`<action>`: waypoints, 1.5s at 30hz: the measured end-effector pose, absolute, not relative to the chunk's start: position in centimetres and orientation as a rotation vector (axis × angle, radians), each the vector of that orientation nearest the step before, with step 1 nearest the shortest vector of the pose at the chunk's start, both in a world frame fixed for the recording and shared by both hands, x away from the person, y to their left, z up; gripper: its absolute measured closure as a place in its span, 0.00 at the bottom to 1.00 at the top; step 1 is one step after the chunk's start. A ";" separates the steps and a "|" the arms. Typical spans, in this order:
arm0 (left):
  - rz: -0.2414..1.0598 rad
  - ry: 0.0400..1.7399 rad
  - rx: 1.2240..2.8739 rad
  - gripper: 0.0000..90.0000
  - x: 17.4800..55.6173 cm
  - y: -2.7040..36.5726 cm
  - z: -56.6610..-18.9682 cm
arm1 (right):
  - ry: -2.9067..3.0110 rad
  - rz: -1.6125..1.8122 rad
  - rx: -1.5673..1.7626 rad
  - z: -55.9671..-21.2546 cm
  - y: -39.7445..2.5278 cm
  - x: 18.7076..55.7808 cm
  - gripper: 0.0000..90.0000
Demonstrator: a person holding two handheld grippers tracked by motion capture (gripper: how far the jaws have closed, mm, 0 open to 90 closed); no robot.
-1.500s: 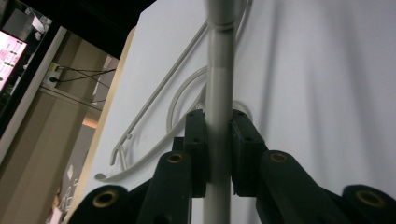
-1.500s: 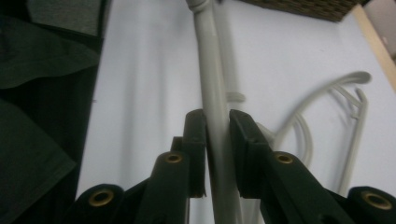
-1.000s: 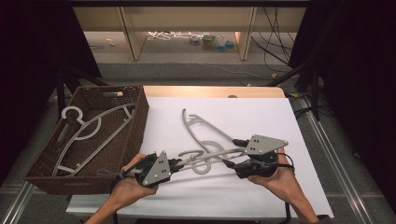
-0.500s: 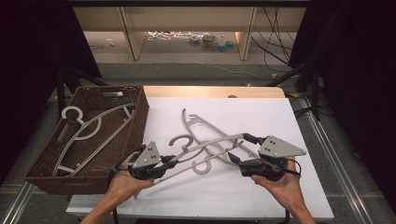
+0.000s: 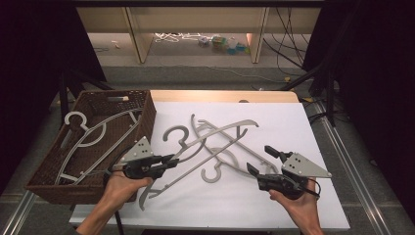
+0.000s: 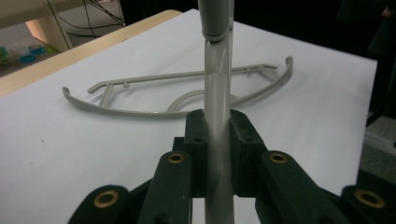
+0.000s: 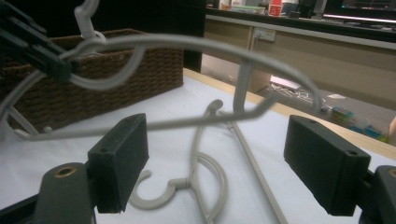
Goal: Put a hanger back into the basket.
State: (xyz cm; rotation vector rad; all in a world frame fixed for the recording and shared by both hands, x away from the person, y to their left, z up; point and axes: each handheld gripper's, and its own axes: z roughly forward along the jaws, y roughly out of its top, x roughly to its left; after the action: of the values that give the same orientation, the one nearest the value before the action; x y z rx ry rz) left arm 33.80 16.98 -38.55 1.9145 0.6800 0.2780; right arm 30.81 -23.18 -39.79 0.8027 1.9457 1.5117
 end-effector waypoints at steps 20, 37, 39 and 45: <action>0.232 0.791 1.759 0.88 33.3 23.4 -29.9 | 1.985 1.472 0.819 -41.5 -22.9 30.3 0.23; 0.370 0.946 1.775 0.88 36.5 29.5 -27.1 | 1.990 1.484 0.822 -41.6 -23.1 30.2 0.21; 0.391 0.966 1.780 0.88 36.9 30.3 -27.3 | 1.999 1.476 0.826 -41.5 -23.2 30.2 0.21; 0.432 1.014 1.799 0.88 38.2 32.5 -27.7 | 1.991 1.486 0.825 -41.8 -23.0 30.4 0.21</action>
State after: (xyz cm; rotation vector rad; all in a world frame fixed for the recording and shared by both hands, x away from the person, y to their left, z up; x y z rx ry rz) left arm 38.25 32.54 -27.69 1.7987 1.0136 0.4321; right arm 30.43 -22.99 -41.82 0.8254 1.9907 1.4862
